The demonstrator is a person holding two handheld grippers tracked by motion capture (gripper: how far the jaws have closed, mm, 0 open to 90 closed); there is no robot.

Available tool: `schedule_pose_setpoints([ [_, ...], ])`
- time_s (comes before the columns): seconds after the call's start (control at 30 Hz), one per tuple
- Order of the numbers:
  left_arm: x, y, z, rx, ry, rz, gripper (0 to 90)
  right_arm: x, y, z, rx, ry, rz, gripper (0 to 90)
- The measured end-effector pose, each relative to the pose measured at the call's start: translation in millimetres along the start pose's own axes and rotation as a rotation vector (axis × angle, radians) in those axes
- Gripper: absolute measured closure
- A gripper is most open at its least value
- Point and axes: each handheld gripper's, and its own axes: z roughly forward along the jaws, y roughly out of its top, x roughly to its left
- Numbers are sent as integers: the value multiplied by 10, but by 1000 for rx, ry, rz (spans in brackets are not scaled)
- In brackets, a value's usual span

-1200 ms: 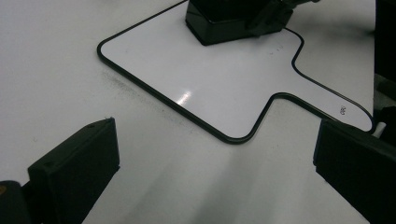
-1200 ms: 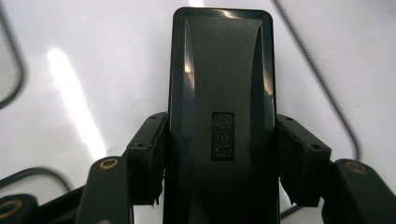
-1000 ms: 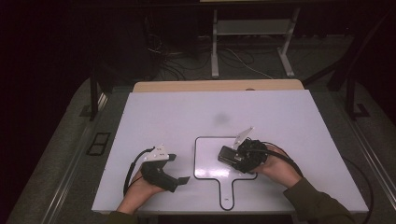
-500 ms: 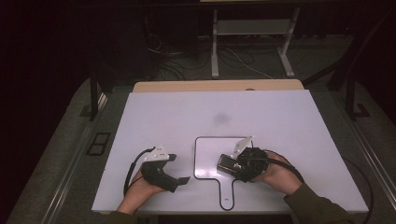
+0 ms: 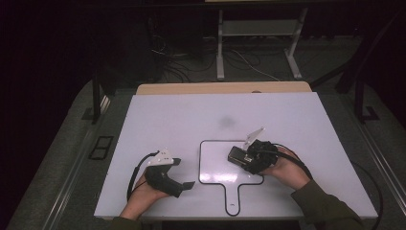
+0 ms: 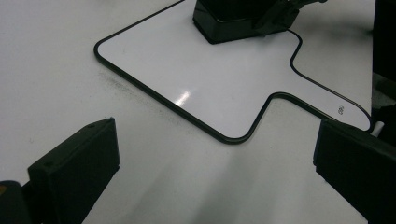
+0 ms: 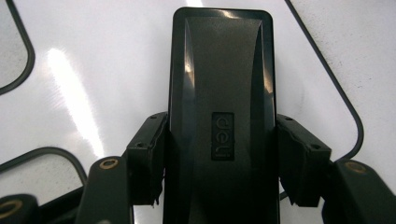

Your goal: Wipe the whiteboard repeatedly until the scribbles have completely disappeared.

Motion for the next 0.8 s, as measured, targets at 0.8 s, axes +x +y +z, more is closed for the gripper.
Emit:
schedule_pose_setpoints([
  [0.8,30,-14,-7,-5,-5,-7,0,56,-11,-1,-16,67,-3,388],
])
